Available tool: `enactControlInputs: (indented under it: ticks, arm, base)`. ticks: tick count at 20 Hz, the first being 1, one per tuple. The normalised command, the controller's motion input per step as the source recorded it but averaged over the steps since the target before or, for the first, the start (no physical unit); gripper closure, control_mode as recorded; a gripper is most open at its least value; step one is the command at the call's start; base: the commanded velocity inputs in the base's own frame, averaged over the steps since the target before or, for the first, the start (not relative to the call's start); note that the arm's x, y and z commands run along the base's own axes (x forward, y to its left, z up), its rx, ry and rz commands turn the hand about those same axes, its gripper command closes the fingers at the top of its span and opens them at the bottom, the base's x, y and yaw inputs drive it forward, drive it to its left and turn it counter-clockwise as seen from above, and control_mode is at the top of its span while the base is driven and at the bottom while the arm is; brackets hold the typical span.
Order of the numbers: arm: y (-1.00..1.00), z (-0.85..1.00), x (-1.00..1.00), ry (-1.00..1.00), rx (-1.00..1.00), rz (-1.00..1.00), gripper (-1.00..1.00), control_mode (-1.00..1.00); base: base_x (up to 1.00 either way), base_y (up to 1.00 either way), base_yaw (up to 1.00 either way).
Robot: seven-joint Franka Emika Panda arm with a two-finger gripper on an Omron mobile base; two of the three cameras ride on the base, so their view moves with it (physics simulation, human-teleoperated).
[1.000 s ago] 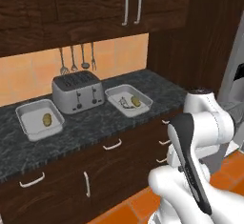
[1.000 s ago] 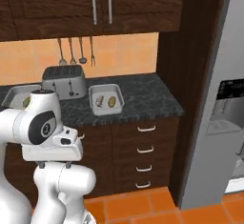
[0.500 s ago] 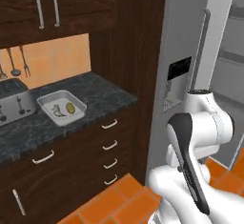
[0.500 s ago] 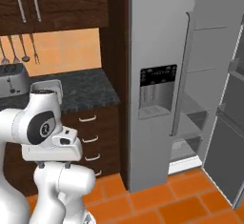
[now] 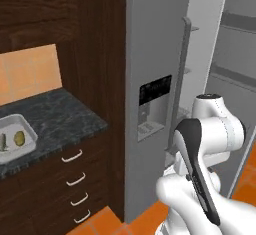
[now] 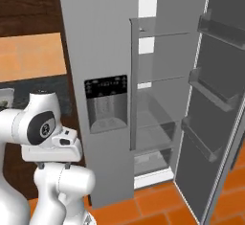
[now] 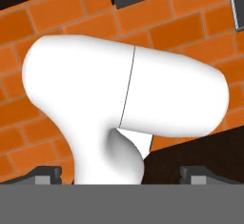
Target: Place one potato and one fish in each tupperware on the nearby counter, to pack two identical lunches.
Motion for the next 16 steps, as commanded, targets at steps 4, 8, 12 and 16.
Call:
enactControlInputs:
  ticks: [4, 8, 12, 16]
  arm:
    - [0.00, 0.00, 0.00, 0.00, 0.00, 0.00, -1.00, 1.00]
    - [0.00, 0.00, 0.00, 0.00, 0.00, 0.00, -1.00, 1.00]
    - [0.00, 0.00, 0.00, 0.00, 0.00, 0.00, -1.00, 1.00]
    - [0.00, 0.00, 0.00, 0.00, 0.00, 0.00, -1.00, 1.00]
  base:
    - [0.61, -0.59, 0.24]
    - [0.46, -0.17, 0.38]
    - [0.53, -0.23, 0.27]
    - [0.45, -0.30, 0.20]
